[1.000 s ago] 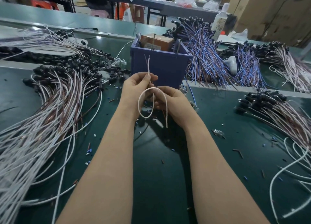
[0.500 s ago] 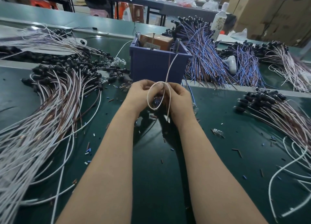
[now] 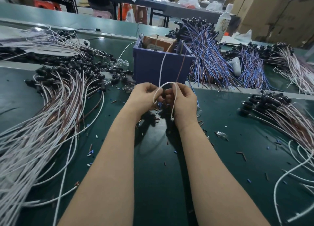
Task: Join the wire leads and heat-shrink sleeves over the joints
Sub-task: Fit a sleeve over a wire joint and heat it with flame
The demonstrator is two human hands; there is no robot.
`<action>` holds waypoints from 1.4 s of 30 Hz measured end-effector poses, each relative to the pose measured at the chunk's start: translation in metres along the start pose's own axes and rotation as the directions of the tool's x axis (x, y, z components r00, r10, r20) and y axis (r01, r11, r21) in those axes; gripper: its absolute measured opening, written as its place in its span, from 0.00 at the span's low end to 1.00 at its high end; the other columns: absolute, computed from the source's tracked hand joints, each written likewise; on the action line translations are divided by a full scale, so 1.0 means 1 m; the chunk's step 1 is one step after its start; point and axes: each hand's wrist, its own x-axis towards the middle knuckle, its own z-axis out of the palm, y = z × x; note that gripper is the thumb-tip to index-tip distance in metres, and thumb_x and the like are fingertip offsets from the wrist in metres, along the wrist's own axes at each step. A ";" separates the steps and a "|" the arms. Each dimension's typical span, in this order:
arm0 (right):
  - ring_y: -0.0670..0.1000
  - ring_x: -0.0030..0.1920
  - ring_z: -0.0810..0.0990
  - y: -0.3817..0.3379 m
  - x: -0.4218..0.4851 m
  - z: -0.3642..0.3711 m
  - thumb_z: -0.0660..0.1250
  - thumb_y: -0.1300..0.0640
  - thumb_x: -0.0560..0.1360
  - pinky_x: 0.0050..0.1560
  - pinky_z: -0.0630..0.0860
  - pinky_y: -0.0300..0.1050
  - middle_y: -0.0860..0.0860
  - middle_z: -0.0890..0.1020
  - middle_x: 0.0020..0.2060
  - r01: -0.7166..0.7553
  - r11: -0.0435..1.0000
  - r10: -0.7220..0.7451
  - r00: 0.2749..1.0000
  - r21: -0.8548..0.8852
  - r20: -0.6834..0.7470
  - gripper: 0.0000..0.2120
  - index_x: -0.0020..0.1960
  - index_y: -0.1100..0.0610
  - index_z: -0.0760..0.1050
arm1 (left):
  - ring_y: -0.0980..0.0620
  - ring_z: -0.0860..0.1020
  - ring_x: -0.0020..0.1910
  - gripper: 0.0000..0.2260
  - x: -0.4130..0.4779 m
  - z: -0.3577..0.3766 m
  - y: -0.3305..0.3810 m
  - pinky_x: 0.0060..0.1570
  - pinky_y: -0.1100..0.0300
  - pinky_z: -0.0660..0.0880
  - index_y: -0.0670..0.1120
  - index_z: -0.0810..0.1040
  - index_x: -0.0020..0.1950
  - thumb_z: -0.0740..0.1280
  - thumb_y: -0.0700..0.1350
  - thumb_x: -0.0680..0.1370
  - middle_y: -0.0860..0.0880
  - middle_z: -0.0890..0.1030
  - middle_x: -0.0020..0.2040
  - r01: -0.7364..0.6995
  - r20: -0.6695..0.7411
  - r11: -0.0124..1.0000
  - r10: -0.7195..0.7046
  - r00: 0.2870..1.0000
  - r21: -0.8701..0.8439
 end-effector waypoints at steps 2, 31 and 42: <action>0.46 0.28 0.75 -0.001 0.000 0.000 0.60 0.61 0.80 0.35 0.76 0.41 0.53 0.79 0.32 0.038 0.999 -0.039 0.999 -0.028 -0.016 0.06 0.46 0.57 0.74 | 0.60 0.67 0.19 0.08 0.004 0.002 -0.001 0.20 0.69 0.62 0.44 0.74 0.40 0.63 0.40 0.80 0.50 0.75 0.28 -0.044 -0.101 0.996 0.036 0.994 -0.080; 0.42 0.23 0.70 -0.002 -0.003 0.003 0.58 0.63 0.81 0.28 0.70 0.34 0.51 0.77 0.30 0.085 0.996 -0.085 0.996 -0.003 -0.027 0.14 0.63 0.52 0.72 | 0.61 0.72 0.20 0.06 0.005 0.012 -0.010 0.24 0.68 0.70 0.42 0.66 0.53 0.59 0.35 0.77 0.50 0.79 0.29 -0.071 -0.320 0.997 0.066 0.945 -0.005; 0.40 0.23 0.70 -0.002 -0.003 0.003 0.57 0.65 0.80 0.27 0.69 0.31 0.51 0.79 0.32 0.114 0.993 -0.114 0.993 -0.010 -0.038 0.16 0.66 0.56 0.69 | 0.45 0.79 0.44 0.15 -0.001 0.014 -0.008 0.48 0.56 0.74 0.40 0.71 0.66 0.55 0.37 0.80 0.44 0.82 0.45 -0.190 -0.430 0.905 0.355 0.830 0.381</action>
